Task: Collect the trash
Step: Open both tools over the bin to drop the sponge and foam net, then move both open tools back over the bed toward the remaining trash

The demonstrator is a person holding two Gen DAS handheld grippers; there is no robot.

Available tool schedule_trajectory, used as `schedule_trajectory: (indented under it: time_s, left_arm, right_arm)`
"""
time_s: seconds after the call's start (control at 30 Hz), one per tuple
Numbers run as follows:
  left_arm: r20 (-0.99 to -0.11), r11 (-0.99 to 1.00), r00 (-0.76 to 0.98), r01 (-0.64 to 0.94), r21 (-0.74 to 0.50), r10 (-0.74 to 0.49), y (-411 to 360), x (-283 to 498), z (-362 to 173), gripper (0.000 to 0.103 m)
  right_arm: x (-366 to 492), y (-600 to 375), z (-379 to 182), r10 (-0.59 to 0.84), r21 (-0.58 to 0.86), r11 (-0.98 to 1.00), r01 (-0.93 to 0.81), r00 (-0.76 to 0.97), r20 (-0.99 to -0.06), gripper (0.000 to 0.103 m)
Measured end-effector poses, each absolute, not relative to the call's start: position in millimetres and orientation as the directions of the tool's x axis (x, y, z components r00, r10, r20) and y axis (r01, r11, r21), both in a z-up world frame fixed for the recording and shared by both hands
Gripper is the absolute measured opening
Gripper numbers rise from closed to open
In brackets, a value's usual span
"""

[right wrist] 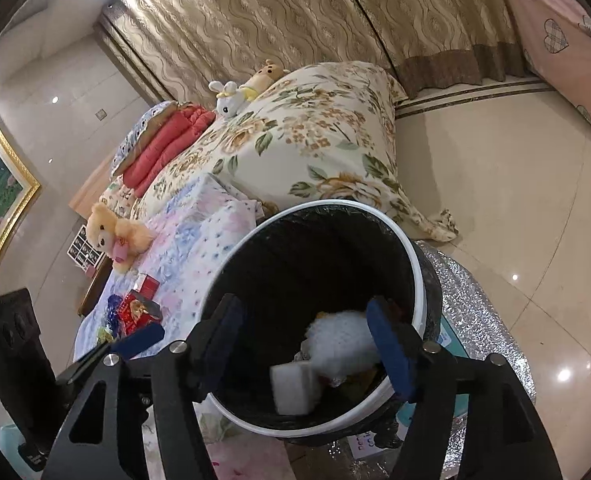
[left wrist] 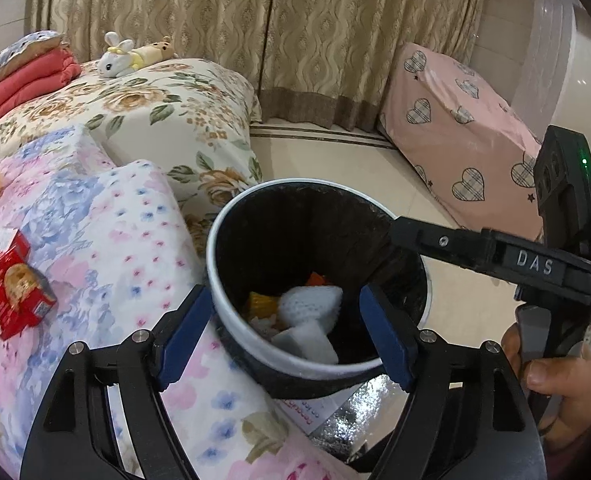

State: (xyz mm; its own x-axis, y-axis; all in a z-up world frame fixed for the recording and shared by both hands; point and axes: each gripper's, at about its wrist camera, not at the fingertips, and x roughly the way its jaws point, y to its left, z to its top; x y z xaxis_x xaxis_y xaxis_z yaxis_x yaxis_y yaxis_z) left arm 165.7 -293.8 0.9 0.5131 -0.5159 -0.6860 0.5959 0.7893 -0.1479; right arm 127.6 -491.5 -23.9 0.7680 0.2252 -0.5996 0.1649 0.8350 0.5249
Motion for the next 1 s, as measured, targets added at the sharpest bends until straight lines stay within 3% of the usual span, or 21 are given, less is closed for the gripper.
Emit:
schedule_trajectory:
  time_s: [0.53, 1.0]
  left_arm:
    - [-0.668, 0.894, 0.619, 0.418, -0.164, -0.412, -182.8, 141.3, -13.9, 0.079]
    - [-0.676, 0.954, 0.674, 0.23, -0.191, -0.298, -74.2, 129.4, -26.5, 0.079]
  right_arm:
    - [125.5, -393.1, -1.1, 0.304, 0.49, 0.872, -0.008, 0.793, -0.528, 0.08]
    - [137.0, -291.0, -13.2, 0.433, 0.473, 0.867, -0.157, 0.708, -0.558, 0.081]
